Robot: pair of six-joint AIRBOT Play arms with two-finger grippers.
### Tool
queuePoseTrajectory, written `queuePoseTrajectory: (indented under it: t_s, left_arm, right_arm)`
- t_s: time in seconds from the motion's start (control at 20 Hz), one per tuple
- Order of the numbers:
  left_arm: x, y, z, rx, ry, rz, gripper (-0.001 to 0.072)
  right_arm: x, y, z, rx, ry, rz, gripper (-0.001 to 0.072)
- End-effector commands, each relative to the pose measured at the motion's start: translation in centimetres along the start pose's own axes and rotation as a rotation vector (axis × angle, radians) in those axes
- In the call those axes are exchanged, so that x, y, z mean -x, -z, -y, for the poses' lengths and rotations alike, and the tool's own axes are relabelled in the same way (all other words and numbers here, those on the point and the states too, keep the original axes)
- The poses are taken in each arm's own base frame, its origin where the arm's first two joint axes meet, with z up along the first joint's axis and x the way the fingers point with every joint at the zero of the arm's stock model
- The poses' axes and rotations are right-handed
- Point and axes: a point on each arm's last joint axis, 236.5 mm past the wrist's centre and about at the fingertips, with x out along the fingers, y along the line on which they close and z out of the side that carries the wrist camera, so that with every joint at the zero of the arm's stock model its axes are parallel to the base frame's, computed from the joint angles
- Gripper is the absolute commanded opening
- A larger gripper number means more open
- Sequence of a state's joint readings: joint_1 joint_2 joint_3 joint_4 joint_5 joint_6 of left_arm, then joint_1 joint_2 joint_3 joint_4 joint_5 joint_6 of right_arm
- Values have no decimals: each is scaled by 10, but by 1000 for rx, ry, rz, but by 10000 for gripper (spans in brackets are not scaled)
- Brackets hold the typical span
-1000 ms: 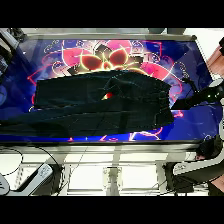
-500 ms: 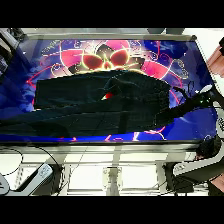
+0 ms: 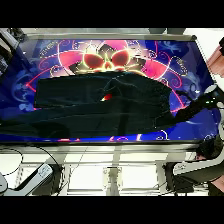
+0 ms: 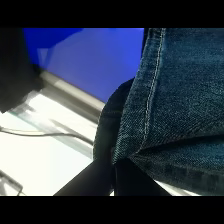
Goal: Fold the clothes and pants, and hang the long-sleeved shirts on hangers.
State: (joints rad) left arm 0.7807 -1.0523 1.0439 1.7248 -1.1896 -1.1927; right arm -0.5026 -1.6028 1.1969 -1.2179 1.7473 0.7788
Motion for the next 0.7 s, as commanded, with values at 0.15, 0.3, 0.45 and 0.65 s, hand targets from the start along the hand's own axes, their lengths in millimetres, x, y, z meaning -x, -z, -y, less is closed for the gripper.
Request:
queuePoseTrajectory:
  t_s: [0.15,0.3,0.45,0.65]
  left_arm:
    - [16,-35,54,-74,234,147,23]
    - [32,-52,65,-50,295,209,23]
    - [49,-57,60,-61,293,221,23]
    - [94,-86,55,-48,296,352,23]
  right_arm:
    - [117,28,17,-161,136,414,14]
    - [157,36,14,-195,126,615,14]
    - [184,42,21,-250,155,728,14]
    - [223,29,2,-179,145,871,14]
